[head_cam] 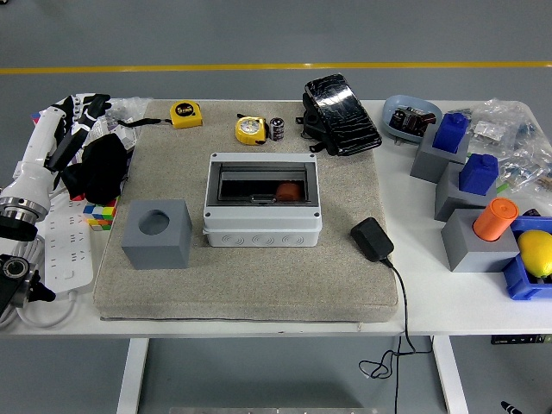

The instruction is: Fetch the battery,place it into the box,close the lid of the box

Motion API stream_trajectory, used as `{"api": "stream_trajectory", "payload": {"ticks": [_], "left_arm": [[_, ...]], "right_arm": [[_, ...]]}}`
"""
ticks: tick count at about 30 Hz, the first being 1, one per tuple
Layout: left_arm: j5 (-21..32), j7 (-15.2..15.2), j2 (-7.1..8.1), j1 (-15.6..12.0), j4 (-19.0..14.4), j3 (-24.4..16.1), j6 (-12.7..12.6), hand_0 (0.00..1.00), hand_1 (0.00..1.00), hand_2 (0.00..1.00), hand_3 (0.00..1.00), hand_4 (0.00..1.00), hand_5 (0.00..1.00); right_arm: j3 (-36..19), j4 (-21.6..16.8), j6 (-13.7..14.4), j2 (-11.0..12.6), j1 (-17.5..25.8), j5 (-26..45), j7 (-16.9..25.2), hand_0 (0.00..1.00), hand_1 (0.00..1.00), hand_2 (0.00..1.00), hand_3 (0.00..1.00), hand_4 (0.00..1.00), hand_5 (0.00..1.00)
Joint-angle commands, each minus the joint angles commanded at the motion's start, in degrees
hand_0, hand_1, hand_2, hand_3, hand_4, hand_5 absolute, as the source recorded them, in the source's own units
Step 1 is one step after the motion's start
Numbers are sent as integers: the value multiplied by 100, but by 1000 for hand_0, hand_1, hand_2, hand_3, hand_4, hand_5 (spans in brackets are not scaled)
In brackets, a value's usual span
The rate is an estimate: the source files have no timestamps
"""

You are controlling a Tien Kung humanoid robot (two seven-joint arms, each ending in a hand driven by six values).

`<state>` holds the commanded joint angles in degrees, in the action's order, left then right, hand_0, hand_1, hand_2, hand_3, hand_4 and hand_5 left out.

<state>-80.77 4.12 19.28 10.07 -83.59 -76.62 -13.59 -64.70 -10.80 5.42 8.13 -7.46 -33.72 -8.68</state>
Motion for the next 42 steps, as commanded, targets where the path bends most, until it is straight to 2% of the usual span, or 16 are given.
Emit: {"api": "stream_trajectory", "payload": {"ticks": [9, 12, 15, 21, 42], "left_arm": [[15, 1, 23, 70, 21, -8, 15, 746, 766, 735, 731, 998, 998], [48, 29, 60, 340, 92, 108, 2, 746, 765, 735, 734, 998, 998], [58, 34, 168, 460, 107, 242, 21, 746, 765, 735, 734, 998, 998], [47, 34, 53, 146, 44, 156, 15, 747, 765, 735, 734, 998, 998], [20, -29, 4, 121, 39, 85, 87, 749, 766, 733, 735, 998, 998]], "right_arm": [[9, 31, -5, 16, -70, 40, -18, 660, 618, 597, 545, 937, 451], [145, 33, -47, 15, -307, 147, -38, 660, 619, 599, 545, 939, 452], [343, 33, -68, 32, -326, 230, -59, 660, 619, 599, 545, 939, 452], [122, 8, -3, 70, -112, 63, -40, 661, 620, 598, 545, 939, 452], [190, 45, -41, 81, -172, 110, -35, 661, 621, 598, 545, 939, 457]]}}
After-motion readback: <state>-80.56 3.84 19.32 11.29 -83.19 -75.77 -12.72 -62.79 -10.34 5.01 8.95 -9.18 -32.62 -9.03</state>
